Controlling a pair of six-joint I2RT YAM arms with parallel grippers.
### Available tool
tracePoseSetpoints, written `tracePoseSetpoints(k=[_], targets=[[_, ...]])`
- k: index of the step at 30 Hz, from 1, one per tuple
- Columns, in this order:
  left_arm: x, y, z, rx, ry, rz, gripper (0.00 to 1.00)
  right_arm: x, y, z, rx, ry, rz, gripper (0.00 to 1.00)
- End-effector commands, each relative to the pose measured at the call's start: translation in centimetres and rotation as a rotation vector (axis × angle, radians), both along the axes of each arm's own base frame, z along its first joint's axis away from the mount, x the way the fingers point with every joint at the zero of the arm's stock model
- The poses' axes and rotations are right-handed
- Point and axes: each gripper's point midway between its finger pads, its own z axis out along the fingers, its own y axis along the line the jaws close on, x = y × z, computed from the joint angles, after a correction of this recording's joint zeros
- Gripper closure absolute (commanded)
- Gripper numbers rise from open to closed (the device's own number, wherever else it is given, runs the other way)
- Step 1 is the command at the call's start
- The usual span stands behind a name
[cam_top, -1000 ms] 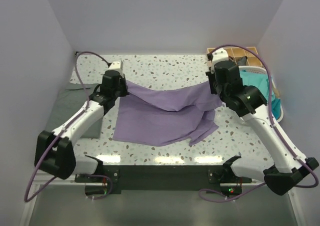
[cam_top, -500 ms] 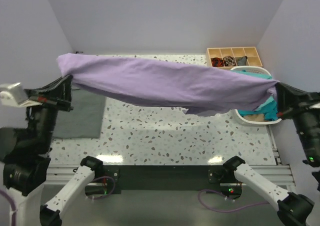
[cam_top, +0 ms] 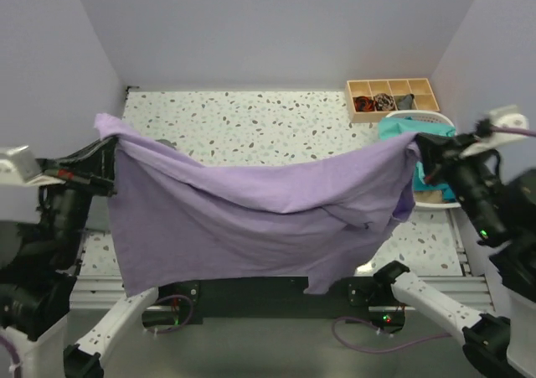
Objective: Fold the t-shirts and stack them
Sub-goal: Flatten the tshirt out
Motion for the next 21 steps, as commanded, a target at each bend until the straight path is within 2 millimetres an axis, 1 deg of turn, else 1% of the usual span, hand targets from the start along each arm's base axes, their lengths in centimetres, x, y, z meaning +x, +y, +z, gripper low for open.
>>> tracePoseSetpoints(k=[1,2,3,4,5,6,7,8,9,10,11,12,13,14,15,16,17,18,19,20,21], targets=[[8.1,-1.7,-8.6,0.028,0.267,0.063,1.0,7.3,3.9,-7.8,-0.09,0.238,-0.044,1.0],[9.9,-2.2,-12.0,0.048,0.351,0.072,1.0,8.4,4.5,-9.2,-0.105,0.275,-0.047,1.0],[11.0,-1.8,-13.7,0.053,0.397,0.117,1.0,9.3,5.1,-10.7,-0.123,0.311,-0.049,1.0],[11.8,-1.8,-15.2,0.043,0.432,0.138,1.0,11.0,6.2,-14.5,-0.165,0.409,-0.054,1.0],[13.3,-1.8,-18.7,0.074,0.519,0.171,1.0,11.9,6.8,-16.1,-0.177,0.437,-0.057,1.0],[13.9,-2.0,-20.5,0.085,0.559,0.178,1.0,12.7,7.1,-17.8,-0.197,0.471,-0.065,1.0],[14.8,-2.3,-21.7,0.08,0.57,0.175,1.0,14.0,7.6,-21.7,-0.25,0.561,-0.088,1.0],[15.7,-2.4,-25.4,0.11,0.656,0.195,1.0,14.9,7.9,-23.0,-0.26,0.575,-0.109,1.0],[16.1,-2.4,-27.1,0.114,0.693,0.211,1.0,15.7,8.0,-24.7,-0.284,0.608,-0.128,1.0],[16.8,-2.3,-28.3,0.099,0.706,0.233,1.0,16.3,8.0,-26.4,-0.312,0.638,-0.147,1.0],[17.2,-2.1,-31.3,0.124,0.769,0.261,1.0,17.9,8.1,-28.5,-0.358,0.666,-0.195,1.0],[17.7,-1.5,-32.2,0.124,0.776,0.304,1.0,18.6,7.9,-29.6,-0.382,0.683,-0.218,1.0],[18.4,-1.2,-32.7,0.114,0.774,0.324,1.0,19.7,7.6,-29.8,-0.387,0.686,-0.256,1.0],[19.0,-0.6,-34.6,0.134,0.814,0.366,1.0,21.0,7.2,-31.9,-0.433,0.725,-0.309,1.0],[19.7,0.4,-35.0,0.127,0.822,0.4,1.0,21.8,6.9,-32.0,-0.437,0.731,-0.341,1.0],[20.4,1.0,-35.2,0.116,0.823,0.422,1.0,23.2,6.3,-31.4,-0.437,0.713,-0.386,1.0],[21.2,1.4,-36.2,0.125,0.845,0.437,1.0,24.6,5.8,-32.2,-0.458,0.705,-0.433,1.0],[21.7,2.2,-36.3,0.12,0.844,0.455,0.95,26.0,5.0,-31.2,-0.447,0.682,-0.482,0.95],[22.5,2.5,-36.2,0.124,0.828,0.459,0.85,26.9,4.4,-30.9,-0.452,0.67,-0.516,0.65],[23.1,2.5,-36.6,0.13,0.844,0.459,0.63,27.2,3.8,-30.9,-0.468,0.677,-0.547,0.45],[23.3,2.9,-36.7,0.123,0.854,0.472,0.32,28.1,2.7,-30.7,-0.477,0.666,-0.606,0.29]])
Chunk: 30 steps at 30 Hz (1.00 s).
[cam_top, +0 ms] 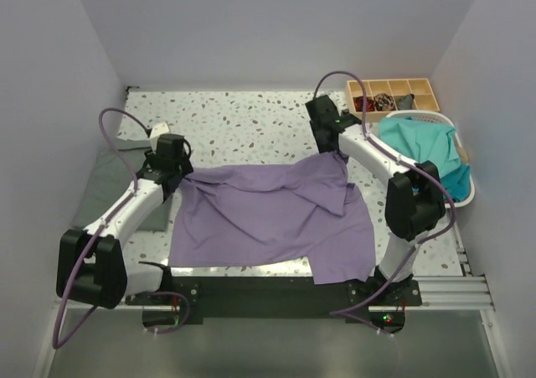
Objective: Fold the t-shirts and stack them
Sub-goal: Flatten the tshirt out
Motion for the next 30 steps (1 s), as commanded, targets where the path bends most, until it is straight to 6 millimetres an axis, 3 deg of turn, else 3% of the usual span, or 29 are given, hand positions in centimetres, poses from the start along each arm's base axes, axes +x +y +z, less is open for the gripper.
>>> tracePoseSetpoints(k=[1,6,10,12,15,17,18,20,24,30], targets=[[4.2,1.6,3.3,-0.013,-0.157,0.097,0.23,5.1,-3.7,6.3,-0.079,-0.24,-0.182,0.16],[4.1,1.4,5.0,-0.037,-0.237,0.091,0.2,3.9,-4.2,7.4,0.008,-0.261,-0.164,0.11],[4.0,-0.9,7.0,-0.115,-0.314,-0.04,0.14,0.9,-1.2,4.4,0.188,-0.092,-0.084,0.12],[3.6,-3.4,6.7,-0.189,-0.304,-0.159,0.13,-1.6,-1.2,1.8,0.21,0.012,-0.1,0.13],[2.5,-7.3,4.8,-0.279,-0.243,-0.313,0.15,-5.3,-0.5,-0.5,0.334,0.088,-0.128,0.16],[1.9,-8.3,2.9,-0.293,-0.19,-0.344,0.17,-6.7,-0.1,-0.4,0.398,0.089,-0.149,0.18],[1.7,-8.9,2.4,-0.299,-0.182,-0.36,0.17,-7.8,-0.4,-1.4,0.401,0.113,-0.161,0.22],[1.6,-9.7,1.5,-0.326,-0.177,-0.381,0.17,-8.7,-0.1,-1.6,0.444,0.113,-0.176,0.25],[1.6,-10.2,0.2,-0.335,-0.16,-0.387,0.18,-11.0,-0.1,-3.9,0.485,0.165,-0.214,0.35],[1.9,-10.6,-1.3,-0.331,-0.124,-0.391,0.18,-12.9,0.4,-6.2,0.54,0.216,-0.25,0.44]])
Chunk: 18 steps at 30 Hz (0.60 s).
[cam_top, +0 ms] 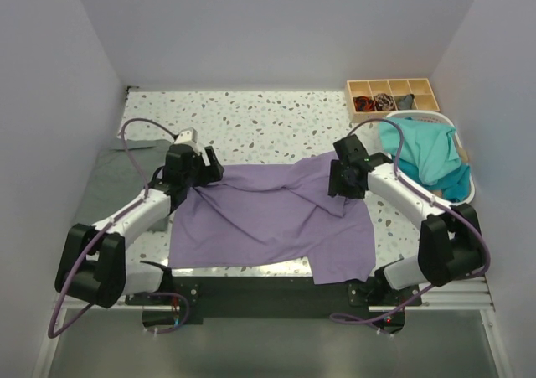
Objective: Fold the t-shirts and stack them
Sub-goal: Flatten the tshirt out
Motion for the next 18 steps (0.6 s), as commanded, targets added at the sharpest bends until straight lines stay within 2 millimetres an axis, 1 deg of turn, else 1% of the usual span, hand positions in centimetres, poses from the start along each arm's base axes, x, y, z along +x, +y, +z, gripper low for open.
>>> tracePoseSetpoints(k=[1,2,7,12,15,18], targets=[[1.4,-1.0,0.8,-0.035,-0.053,-0.017,0.18,-0.4,1.2,-0.7,0.095,-0.007,-0.053,0.44],[1.4,-1.1,0.6,-0.034,-0.048,-0.02,0.18,-0.7,1.1,-1.3,0.09,0.009,-0.054,0.44],[1.7,-1.4,-0.1,-0.03,-0.032,-0.026,0.18,-0.8,1.0,-2.6,0.086,0.024,-0.069,0.44],[1.9,-1.6,-0.3,-0.027,-0.029,-0.028,0.18,-0.6,1.3,-3.7,0.094,0.033,-0.066,0.49],[2.0,-1.7,-0.3,-0.022,-0.026,-0.032,0.18,-0.8,1.2,-4.8,0.082,0.06,-0.076,0.5],[2.0,-1.5,-0.3,-0.01,-0.028,-0.027,0.18,-0.8,1.0,-5.2,0.076,0.056,-0.088,0.5]])
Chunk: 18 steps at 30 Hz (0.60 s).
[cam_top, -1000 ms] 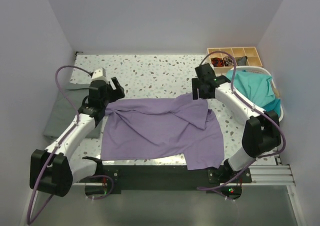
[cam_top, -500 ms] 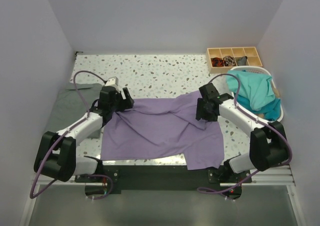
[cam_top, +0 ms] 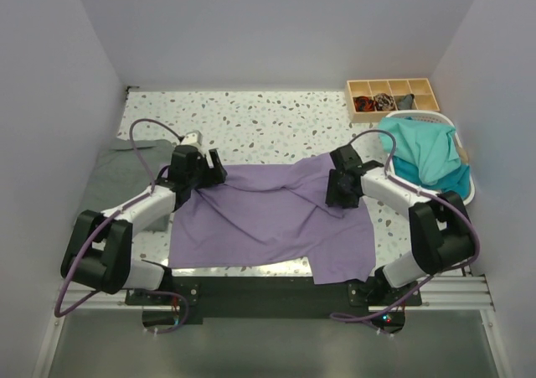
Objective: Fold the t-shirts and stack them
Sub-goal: Flatten the tshirt out
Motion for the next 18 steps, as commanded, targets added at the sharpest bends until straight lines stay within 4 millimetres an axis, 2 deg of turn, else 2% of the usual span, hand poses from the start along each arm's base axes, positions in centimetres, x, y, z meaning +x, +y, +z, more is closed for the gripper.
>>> tracePoseSetpoints(k=[1,6,10,13,14,18], targets=[[1.8,-0.6,2.2,-0.014,-0.081,-0.001,0.18,0.4,-0.1,-0.5,0.009,-0.019,-0.034,0.5],[1.7,-0.5,2.0,-0.008,-0.075,0.001,0.18,-0.2,-1.8,0.0,-0.067,-0.033,-0.043,0.49],[1.8,-0.5,1.9,-0.007,-0.072,0.001,0.18,-0.4,-1.8,0.0,-0.068,-0.037,-0.03,0.49],[1.9,-0.5,1.9,-0.005,-0.072,0.004,0.19,-0.2,-0.8,-0.6,-0.022,-0.024,-0.016,0.63],[1.9,-0.6,1.9,-0.004,-0.07,0.002,0.19,-0.3,-0.6,-0.8,-0.009,-0.019,-0.012,0.73],[1.8,-0.4,1.9,0.006,-0.068,0.007,0.19,0.1,0.6,-1.1,0.045,-0.022,-0.001,0.91]])
